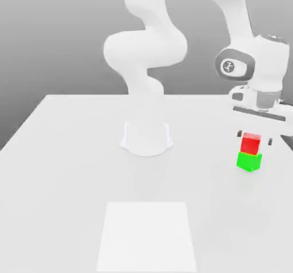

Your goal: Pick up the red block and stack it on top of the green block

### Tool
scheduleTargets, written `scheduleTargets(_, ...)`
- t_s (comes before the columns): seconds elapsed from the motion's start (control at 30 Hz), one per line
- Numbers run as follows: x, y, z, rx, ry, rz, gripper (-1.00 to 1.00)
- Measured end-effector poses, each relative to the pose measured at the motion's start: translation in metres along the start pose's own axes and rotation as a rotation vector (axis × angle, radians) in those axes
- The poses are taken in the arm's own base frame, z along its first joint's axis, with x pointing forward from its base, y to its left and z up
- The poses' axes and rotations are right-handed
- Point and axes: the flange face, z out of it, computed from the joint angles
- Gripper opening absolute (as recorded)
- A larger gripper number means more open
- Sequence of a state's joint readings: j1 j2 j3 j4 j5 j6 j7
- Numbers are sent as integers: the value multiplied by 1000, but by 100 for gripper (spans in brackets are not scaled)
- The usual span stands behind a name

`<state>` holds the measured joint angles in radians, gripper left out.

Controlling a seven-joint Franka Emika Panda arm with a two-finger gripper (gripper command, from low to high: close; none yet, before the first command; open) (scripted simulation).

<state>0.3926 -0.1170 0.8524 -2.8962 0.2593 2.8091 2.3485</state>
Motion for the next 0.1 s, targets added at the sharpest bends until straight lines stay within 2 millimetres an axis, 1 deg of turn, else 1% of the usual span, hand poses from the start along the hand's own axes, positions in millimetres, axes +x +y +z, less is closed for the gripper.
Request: scheduleTargets(0.1, 1, 0, -24, -1, 2, 1, 100)
